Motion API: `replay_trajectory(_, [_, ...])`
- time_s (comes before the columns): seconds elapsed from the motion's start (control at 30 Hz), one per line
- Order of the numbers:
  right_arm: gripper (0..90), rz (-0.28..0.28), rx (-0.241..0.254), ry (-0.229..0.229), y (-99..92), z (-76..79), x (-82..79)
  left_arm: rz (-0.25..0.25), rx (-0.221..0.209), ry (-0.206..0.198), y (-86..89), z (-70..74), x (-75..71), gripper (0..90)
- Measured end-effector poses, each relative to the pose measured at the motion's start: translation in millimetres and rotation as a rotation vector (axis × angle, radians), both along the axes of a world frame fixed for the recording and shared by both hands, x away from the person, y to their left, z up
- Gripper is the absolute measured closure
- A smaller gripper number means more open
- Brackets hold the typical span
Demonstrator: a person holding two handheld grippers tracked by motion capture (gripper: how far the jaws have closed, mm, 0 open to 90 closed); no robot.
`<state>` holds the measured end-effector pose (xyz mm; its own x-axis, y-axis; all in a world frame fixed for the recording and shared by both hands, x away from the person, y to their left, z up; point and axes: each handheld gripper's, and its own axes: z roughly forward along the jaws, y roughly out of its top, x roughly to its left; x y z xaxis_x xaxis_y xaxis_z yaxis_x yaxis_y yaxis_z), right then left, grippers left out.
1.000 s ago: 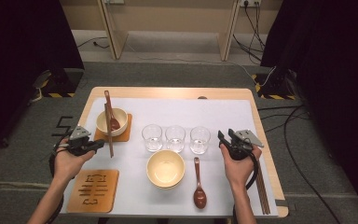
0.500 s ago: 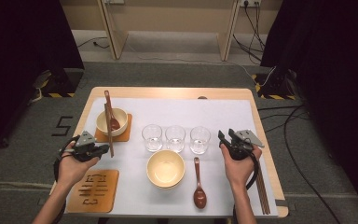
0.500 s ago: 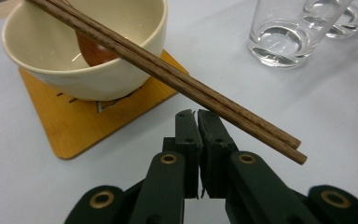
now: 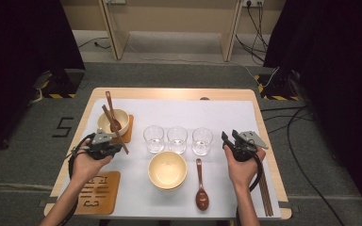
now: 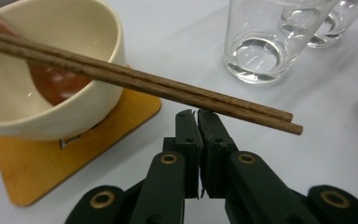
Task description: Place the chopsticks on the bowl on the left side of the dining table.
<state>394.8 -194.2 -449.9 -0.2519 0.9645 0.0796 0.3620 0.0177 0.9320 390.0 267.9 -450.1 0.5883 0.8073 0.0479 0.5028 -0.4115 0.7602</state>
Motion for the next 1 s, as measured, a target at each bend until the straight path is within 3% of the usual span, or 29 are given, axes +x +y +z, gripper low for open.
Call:
replay_trajectory(0.3, [55.3,-0.003,0.006,-0.001,-2.0,-0.2,-0.1,-0.017,0.009,-0.003,-21.3,3.5,16.1,86.1])
replay_trajectory(0.5, [55.3,-0.003,0.005,0.0,-2.5,0.1,-0.1,-0.024,0.003,-0.006,-27.1,4.4,18.8,85.9])
replay_trajectory(0.73, [55.3,-0.003,0.005,-0.001,-2.7,0.3,-0.4,-0.046,-0.012,-0.015,-31.1,6.8,9.1,85.9])
replay_trajectory(1.0, [55.3,-0.001,0.003,0.001,-0.9,0.1,-0.5,-0.125,-0.015,-0.018,-48.9,8.5,-8.6,86.0])
